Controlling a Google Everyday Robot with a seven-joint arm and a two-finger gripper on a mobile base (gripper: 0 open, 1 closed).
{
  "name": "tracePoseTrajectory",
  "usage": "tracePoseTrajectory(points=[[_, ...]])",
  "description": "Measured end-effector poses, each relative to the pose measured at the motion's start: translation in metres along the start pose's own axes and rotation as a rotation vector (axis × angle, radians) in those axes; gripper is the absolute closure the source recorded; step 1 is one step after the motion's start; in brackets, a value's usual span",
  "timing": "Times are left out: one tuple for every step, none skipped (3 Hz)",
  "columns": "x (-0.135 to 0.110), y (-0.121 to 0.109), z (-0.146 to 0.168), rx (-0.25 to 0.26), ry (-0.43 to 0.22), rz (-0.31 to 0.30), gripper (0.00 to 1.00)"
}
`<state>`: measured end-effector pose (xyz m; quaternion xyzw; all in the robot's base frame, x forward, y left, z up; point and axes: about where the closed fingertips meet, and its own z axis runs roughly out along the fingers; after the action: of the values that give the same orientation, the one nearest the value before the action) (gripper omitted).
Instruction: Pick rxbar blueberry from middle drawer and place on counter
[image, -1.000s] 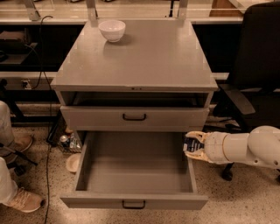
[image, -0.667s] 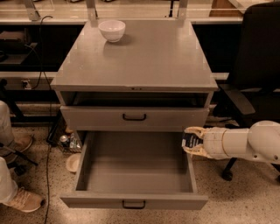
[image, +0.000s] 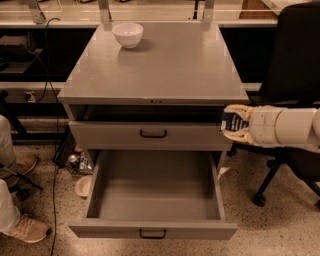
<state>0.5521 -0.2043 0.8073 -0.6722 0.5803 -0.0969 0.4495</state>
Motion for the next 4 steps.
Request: tracePoseTrajectory(points=[[-0.007,-0.031,-0.015,0.046,0.022,-0.066,1.00],[-0.008,-0.034,-0.016,0.050,0.023,-0.069,1.00],[-0.014,-0.049,-0.011,0.039,-0.007,-0.075,1.00],[-0.034,-0.090,-0.001,0.012,-0.077,-0.095,1.00]])
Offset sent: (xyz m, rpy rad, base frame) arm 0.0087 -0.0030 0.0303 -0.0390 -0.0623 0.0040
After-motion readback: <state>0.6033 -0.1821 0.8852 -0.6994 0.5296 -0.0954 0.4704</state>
